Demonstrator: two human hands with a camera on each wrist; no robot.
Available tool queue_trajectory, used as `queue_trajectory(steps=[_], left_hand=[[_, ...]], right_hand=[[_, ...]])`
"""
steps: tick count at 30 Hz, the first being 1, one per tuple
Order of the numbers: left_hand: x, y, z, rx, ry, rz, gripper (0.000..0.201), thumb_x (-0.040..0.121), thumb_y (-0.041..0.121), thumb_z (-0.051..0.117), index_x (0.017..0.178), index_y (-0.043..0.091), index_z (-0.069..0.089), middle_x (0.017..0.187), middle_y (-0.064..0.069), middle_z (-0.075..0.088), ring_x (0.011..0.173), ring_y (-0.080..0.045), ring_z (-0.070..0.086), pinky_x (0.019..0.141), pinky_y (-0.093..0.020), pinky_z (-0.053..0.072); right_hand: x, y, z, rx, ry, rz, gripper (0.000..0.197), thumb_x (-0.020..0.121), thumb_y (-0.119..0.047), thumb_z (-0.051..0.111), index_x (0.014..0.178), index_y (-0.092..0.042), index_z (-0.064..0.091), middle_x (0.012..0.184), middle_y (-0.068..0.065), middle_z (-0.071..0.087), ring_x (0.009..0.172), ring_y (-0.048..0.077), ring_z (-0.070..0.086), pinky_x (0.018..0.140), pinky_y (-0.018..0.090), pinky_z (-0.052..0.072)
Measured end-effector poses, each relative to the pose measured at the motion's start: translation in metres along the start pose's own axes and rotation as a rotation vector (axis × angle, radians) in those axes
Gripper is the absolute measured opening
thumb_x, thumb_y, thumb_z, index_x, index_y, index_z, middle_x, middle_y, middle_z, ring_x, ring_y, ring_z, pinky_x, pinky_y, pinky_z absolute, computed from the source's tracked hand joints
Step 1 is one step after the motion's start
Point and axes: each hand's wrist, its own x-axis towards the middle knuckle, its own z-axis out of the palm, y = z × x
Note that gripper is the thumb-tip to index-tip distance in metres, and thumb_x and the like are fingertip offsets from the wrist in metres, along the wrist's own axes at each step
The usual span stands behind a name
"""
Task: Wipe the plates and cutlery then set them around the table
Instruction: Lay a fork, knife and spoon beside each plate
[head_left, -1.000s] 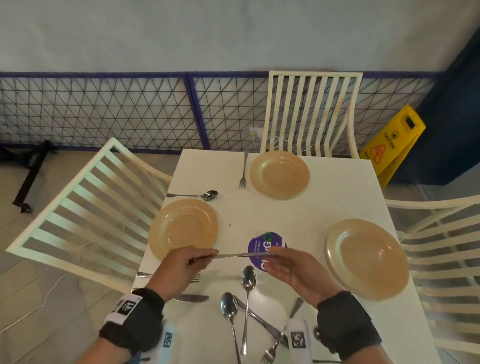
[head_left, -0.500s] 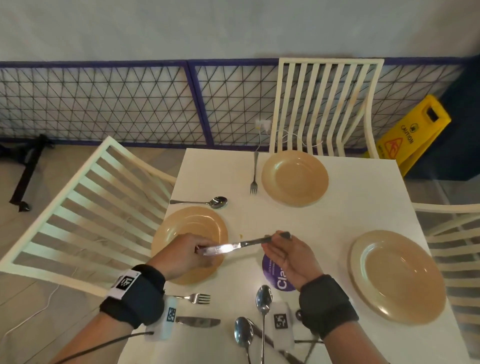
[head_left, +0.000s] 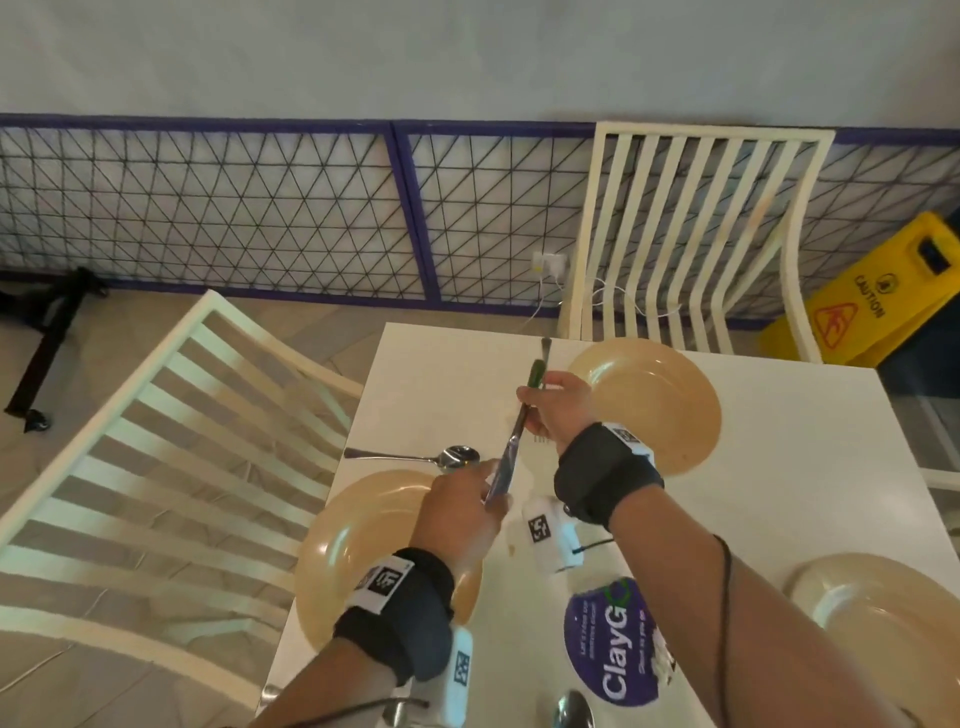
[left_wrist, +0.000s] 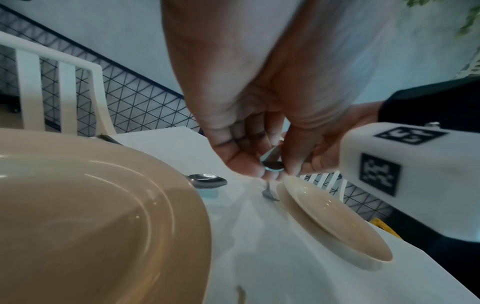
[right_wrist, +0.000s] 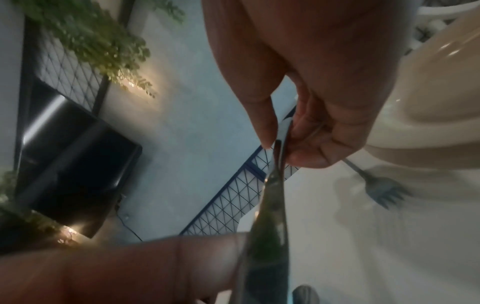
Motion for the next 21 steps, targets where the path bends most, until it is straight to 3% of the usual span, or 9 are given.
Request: queue_trajectory(steps=[2,7,10,13,17,21], left_hand=[[0.020,0.002,0.005,0.016,0.030,-0.005,0.031,0.097,0.028,0.061,0.127,0.024,0.064,0.083,0.009,0.055,0.083,-0.015,0.058,0.079,-0.027,0.049],[0.062,0.004,0.016,0.105,0.062,0.007,0.027,0.100,0.039,0.051,0.113,0.021,0.066,0.101,-0.002,0.064,0.098,-0.024,0.063,0.089,-0.039,0.050],[0.085,0.002,0.020,0.139,0.016,-0.028,0.022,0.096,0.030,0.057,0.114,0.022,0.066,0.106,0.000,0.066,0.104,-0.023,0.064,0.090,-0.035,0.050],[0.106,0.000,0.023,0.158,-0.010,-0.040,0.029,0.096,0.026,0.057,0.124,0.021,0.064,0.116,-0.001,0.067,0.111,-0.024,0.062,0.094,-0.033,0.049],[0.129,-0.002,0.022,0.134,-0.031,-0.052,0.025,0.095,0.017,0.058,0.118,0.018,0.068,0.111,-0.005,0.068,0.106,-0.028,0.064,0.085,-0.029,0.048],[0.148,-0.005,0.019,0.137,-0.066,-0.036,0.043,0.092,0.013,0.058,0.132,0.026,0.059,0.109,-0.006,0.071,0.107,-0.031,0.063,0.095,-0.038,0.052]], right_hand=[[0.023,-0.004,0.007,-0.105,0.001,-0.021,0.037,0.086,-0.004,0.072,0.117,-0.012,0.053,0.078,0.011,0.066,0.063,0.023,0.062,0.066,0.035,0.056],[0.069,-0.014,0.020,-0.295,0.053,-0.088,0.034,0.080,-0.005,0.074,0.103,-0.020,0.052,0.091,0.015,0.068,0.062,0.023,0.062,0.053,0.031,0.052],[0.088,-0.018,0.026,-0.439,0.094,-0.120,0.035,0.076,-0.009,0.072,0.097,-0.026,0.050,0.098,0.013,0.069,0.078,0.029,0.070,0.068,0.044,0.062],[0.102,-0.023,0.031,-0.529,0.100,-0.171,0.042,0.076,-0.009,0.073,0.107,-0.023,0.048,0.102,0.008,0.061,0.080,0.027,0.066,0.072,0.044,0.061],[0.121,-0.029,0.034,-0.647,0.062,-0.203,0.055,0.076,-0.010,0.076,0.121,-0.019,0.046,0.108,0.005,0.060,0.085,0.031,0.067,0.074,0.047,0.061],[0.136,-0.031,0.034,-0.736,0.045,-0.190,0.064,0.074,-0.012,0.080,0.128,-0.019,0.046,0.117,0.004,0.058,0.092,0.031,0.067,0.079,0.048,0.060]])
